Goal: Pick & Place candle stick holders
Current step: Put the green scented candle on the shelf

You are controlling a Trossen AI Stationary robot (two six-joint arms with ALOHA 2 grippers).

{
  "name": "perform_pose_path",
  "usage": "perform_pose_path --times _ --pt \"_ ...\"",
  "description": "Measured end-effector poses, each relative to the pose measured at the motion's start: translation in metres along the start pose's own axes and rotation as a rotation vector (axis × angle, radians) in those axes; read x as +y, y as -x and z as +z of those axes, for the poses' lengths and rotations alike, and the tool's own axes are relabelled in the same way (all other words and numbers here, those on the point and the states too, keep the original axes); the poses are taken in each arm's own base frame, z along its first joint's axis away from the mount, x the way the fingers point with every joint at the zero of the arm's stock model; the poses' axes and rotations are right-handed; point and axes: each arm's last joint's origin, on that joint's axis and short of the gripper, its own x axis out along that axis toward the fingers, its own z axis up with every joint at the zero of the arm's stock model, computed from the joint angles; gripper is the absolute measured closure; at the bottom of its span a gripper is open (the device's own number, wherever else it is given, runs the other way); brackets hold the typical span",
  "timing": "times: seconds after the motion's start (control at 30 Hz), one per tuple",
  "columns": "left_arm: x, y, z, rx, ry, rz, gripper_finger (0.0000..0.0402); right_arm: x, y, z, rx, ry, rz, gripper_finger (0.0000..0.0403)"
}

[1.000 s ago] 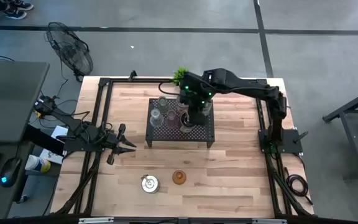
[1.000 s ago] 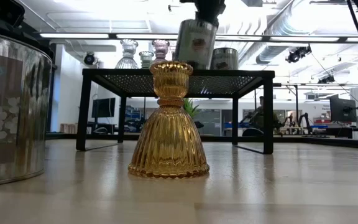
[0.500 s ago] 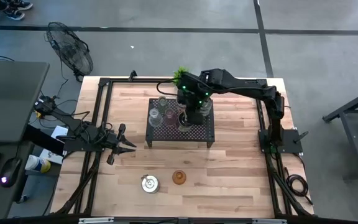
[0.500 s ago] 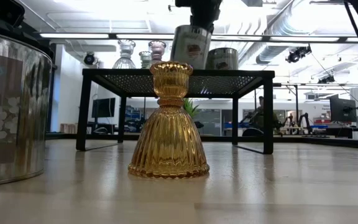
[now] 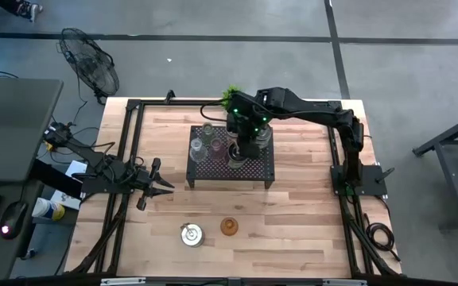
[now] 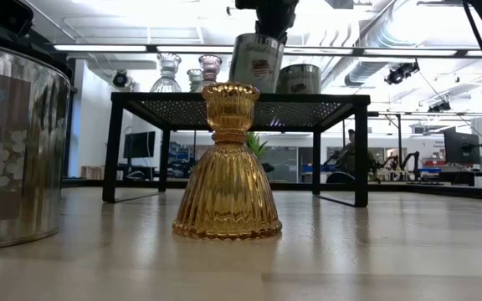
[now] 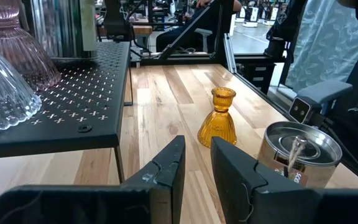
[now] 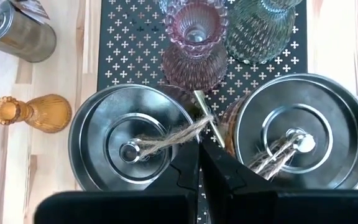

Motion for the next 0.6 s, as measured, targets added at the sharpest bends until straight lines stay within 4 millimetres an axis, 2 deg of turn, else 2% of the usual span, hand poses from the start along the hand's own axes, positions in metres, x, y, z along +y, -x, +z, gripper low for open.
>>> perform_pose_path --times 0.6 --pt "0.0000 0.0000 0.0000 0.000 0.000 0.000 0.0328 0.0004 -0.0001 -0.0022 0.023 0.011 0.006 0.0403"
